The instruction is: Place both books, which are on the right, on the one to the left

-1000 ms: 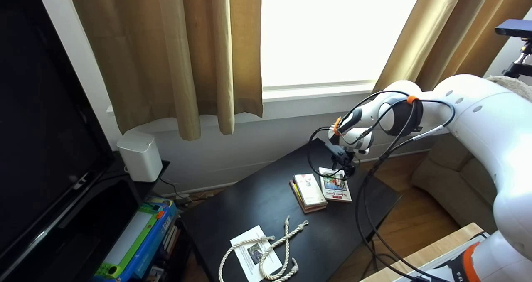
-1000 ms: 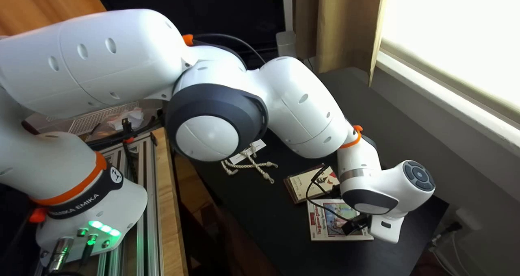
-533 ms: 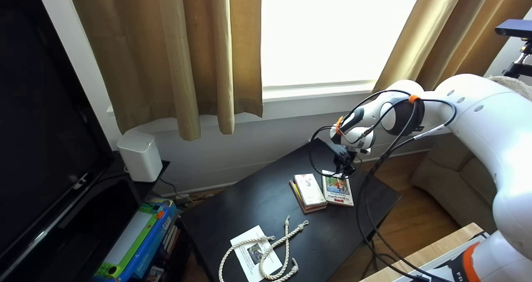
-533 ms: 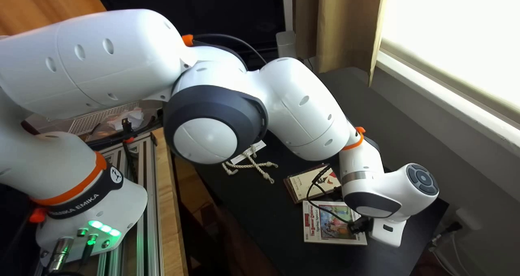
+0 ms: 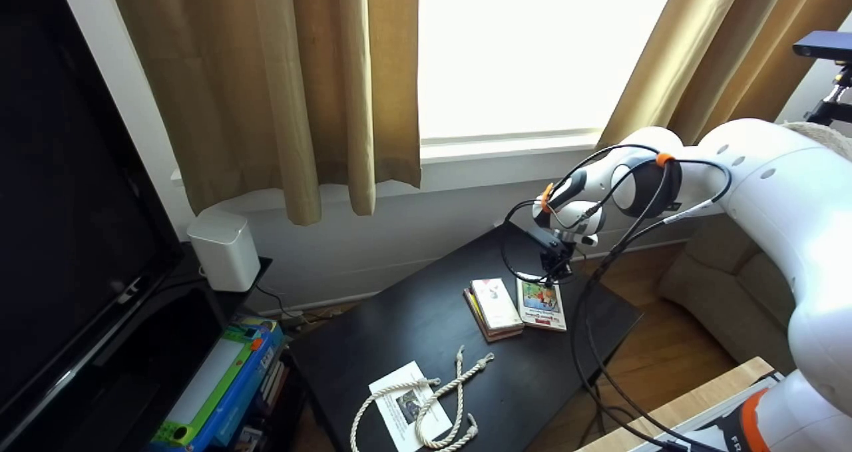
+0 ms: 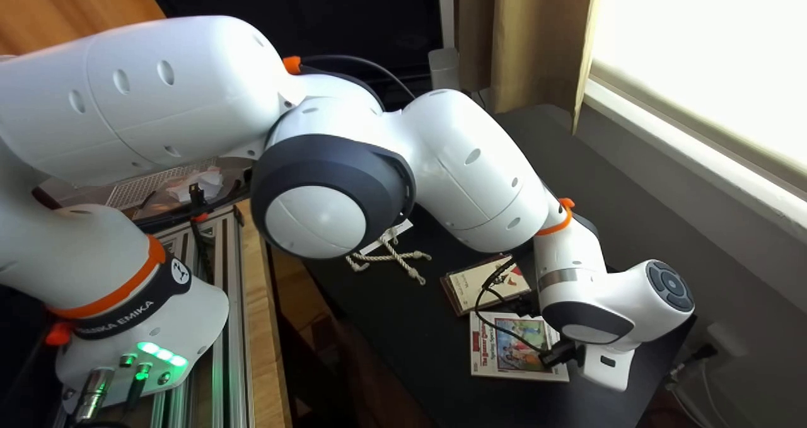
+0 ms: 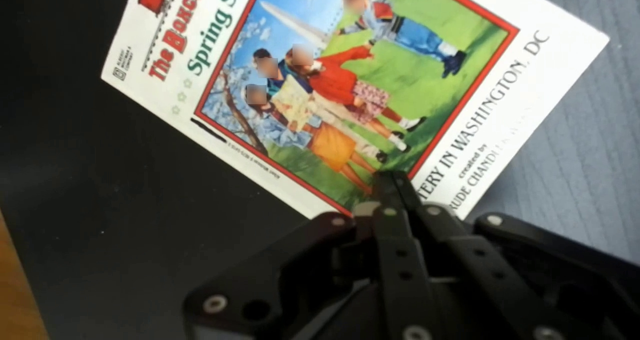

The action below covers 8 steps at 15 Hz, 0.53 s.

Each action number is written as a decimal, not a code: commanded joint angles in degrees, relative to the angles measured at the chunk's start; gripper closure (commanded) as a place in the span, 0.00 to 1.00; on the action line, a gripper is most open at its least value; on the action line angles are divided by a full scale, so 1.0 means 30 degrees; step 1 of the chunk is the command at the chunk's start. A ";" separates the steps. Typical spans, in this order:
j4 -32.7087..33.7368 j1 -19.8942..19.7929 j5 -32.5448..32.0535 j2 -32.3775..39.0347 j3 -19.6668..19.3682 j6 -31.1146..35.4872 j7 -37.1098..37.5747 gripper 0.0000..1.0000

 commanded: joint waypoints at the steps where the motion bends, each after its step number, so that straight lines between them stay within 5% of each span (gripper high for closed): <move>1: 0.0394 -0.0060 -0.0043 0.0351 0.0071 0.0208 -0.1267 0.72; 8: 0.1148 0.1565 -0.1052 0.0368 -0.0312 0.0328 -0.3540 0.24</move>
